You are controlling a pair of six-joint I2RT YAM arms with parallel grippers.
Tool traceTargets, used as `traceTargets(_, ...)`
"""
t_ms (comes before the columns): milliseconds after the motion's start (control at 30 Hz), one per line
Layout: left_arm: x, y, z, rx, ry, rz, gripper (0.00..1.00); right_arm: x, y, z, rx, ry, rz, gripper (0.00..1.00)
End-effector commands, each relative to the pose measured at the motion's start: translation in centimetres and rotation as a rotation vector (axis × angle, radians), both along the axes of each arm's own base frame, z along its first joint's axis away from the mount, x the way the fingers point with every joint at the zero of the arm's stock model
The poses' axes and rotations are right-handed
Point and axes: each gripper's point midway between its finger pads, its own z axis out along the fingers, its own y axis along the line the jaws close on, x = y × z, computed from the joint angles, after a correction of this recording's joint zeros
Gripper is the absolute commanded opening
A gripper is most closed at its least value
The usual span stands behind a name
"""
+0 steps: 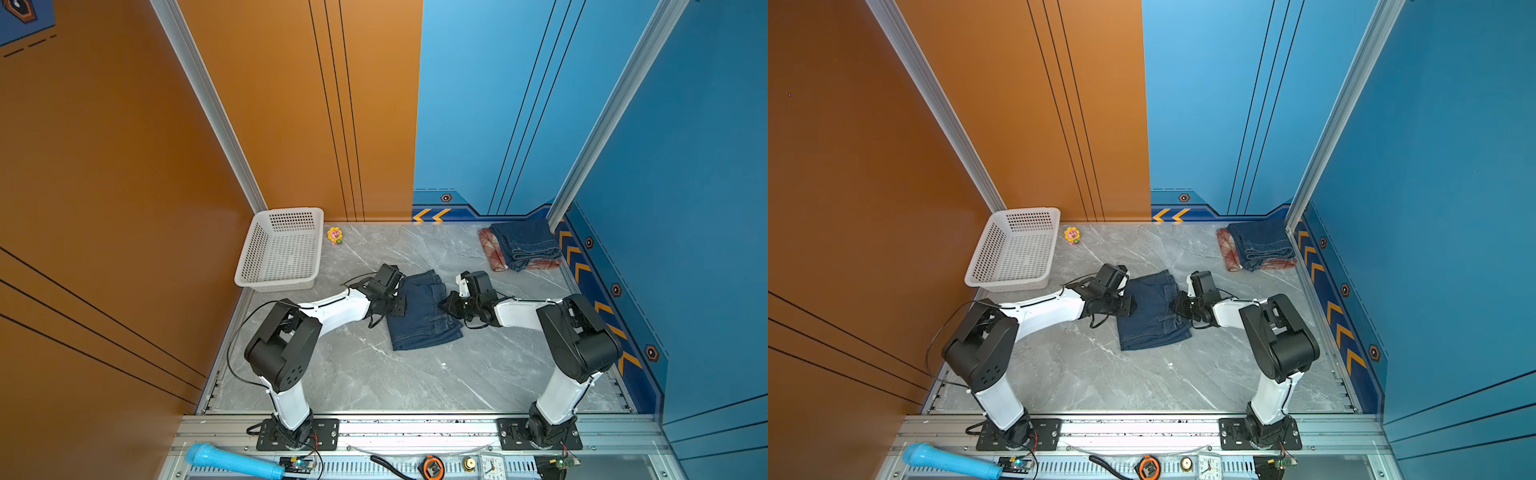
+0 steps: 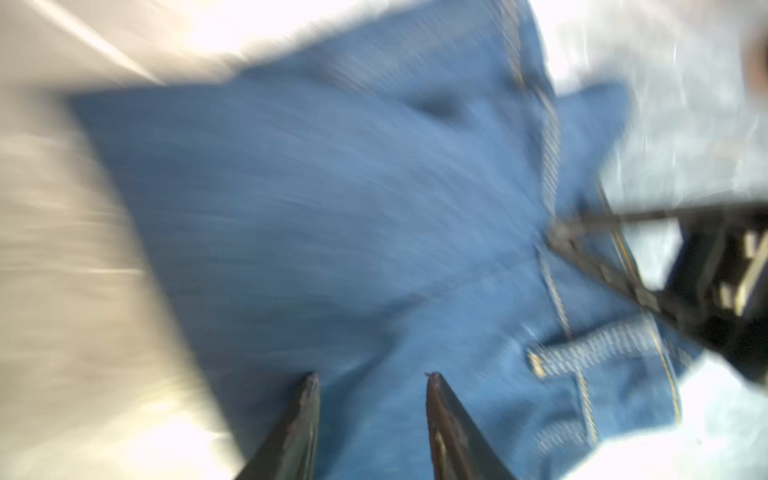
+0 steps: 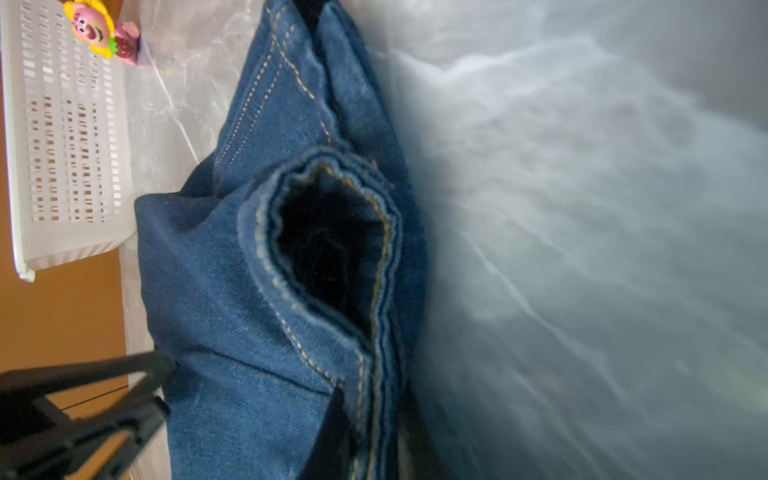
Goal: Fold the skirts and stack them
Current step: 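Lift the skirt with the right gripper toward the stack while the left withdraws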
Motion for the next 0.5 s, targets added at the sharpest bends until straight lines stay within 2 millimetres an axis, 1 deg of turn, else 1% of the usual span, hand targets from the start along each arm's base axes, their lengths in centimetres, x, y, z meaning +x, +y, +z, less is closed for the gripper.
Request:
traceTargets(0, 0.7, 2.1, 0.4, 0.019, -0.022, 0.093, 0.48, -3.5, -2.9, -2.8, -0.071, 0.149, -0.149, 0.00)
traceTargets(67, 0.9, 2.6, 0.5, 0.012, -0.021, 0.114, 0.49, -3.3, -2.8, -1.3, -0.033, 0.127, -0.184, 0.00)
traceTargets(167, 1.2, 2.9, 1.3, -0.003, -0.035, 0.136, 0.50, -2.2, -3.0, 2.2, -0.042, 0.074, -0.219, 0.00)
traceTargets(300, 1.4, 3.2, 3.1, -0.027, -0.063, 0.163, 0.50, -0.5, -3.9, 8.0, -0.061, -0.037, -0.295, 0.00)
traceTargets(467, 1.3, 3.8, 5.2, -0.043, -0.095, 0.185, 0.50, 0.8, -5.6, 14.2, -0.049, -0.143, -0.415, 0.00)
